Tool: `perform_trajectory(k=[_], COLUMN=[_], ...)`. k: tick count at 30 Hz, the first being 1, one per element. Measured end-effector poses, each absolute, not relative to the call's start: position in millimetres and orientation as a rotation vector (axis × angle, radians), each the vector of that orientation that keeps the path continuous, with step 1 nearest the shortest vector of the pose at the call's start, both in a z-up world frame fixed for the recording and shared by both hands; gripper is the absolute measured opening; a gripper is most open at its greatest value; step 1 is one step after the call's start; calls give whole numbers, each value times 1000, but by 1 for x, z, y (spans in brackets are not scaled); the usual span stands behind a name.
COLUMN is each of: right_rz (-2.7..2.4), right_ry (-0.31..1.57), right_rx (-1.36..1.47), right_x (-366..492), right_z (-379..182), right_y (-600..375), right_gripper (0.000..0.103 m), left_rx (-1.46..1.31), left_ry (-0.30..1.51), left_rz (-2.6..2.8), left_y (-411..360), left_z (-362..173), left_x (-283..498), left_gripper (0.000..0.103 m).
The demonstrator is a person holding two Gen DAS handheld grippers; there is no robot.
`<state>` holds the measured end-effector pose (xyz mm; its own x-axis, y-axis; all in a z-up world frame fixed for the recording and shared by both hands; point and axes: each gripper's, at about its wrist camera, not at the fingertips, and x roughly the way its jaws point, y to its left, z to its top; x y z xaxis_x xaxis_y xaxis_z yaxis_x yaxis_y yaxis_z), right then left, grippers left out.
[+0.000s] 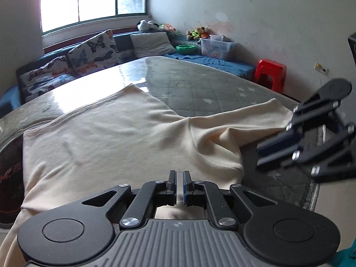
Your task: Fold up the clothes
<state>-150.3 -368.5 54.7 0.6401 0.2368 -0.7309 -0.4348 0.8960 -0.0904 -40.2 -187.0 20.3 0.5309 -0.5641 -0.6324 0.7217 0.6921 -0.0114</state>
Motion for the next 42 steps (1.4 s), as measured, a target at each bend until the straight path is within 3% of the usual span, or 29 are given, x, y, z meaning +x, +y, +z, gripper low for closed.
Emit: perform_trajectory(k=[8,11,17,20,21,22,31,42], right_rz=[-47,-187,-222,-211,-203,-204,-243,-289], right_ry=[767,766,799,794,794,795,690,749], right_rx=[-106,-35,103,116,113,93,-217,-189], right_x=[-159,-161,-159,-159,-158,-156,-118,-78], right_z=[51,45,26,23,23,26,60,26], right_y=[-462,-499,-534,-534,-534,-532,-517,-537], right_gripper=[22,32,32,26,11,8,7,8], left_rx=[276,277,278,280,283,286,315,345], left_ry=[656,657,655,655,654,654,647,649], left_rz=[-839,-850,-856,-858,-859,-861,-878,-914], left_y=[-198,-201,-204,-204,-205,-206,-208,-208], left_z=[16,14,13,13,13,13,12,15], left_x=[-52,-56,-60,-61,-61,-61,-62,-59], left_gripper=[7,7,7,9,9,9,9,10])
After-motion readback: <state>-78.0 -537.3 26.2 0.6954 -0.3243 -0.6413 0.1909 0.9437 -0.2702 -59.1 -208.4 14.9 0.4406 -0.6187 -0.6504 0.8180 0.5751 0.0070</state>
